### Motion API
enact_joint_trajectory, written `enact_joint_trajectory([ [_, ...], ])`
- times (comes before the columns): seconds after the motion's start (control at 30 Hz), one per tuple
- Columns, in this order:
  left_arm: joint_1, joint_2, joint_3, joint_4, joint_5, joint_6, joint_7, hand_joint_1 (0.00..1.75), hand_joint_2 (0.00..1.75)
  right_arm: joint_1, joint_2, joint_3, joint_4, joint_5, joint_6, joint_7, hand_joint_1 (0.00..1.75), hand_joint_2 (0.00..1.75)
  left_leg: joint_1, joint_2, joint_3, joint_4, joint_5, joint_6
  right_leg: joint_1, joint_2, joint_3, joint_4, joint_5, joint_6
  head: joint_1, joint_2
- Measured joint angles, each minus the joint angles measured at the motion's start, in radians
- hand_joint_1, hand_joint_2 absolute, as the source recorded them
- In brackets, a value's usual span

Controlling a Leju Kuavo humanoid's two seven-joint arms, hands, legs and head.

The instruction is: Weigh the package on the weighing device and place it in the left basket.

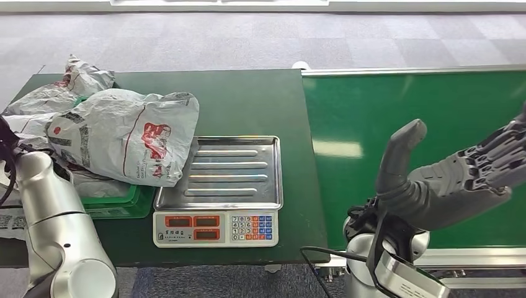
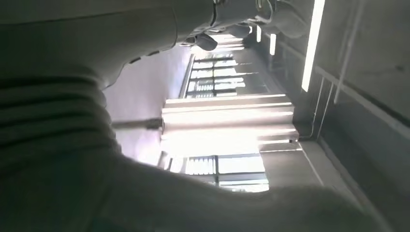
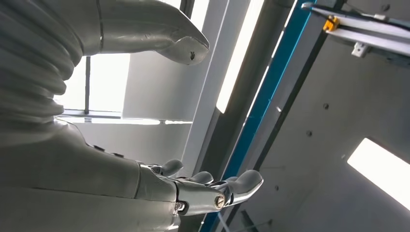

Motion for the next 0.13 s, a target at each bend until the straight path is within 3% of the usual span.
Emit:
enact_joint_trajectory([
  [0.13, 0.036, -0.014, -0.144, -0.071, 0.146, -0.008, 0.009, 0.00, 1.75, 0.000, 0.000, -0.001, 0.000, 0.006, 0.000, 0.000, 0.00, 1.75, 0.001, -0.010, -0.002, 0.000, 0.001, 0.000, 0.002, -0.009, 0.003, 0.000, -0.001, 0.000, 0.001, 0.000],
])
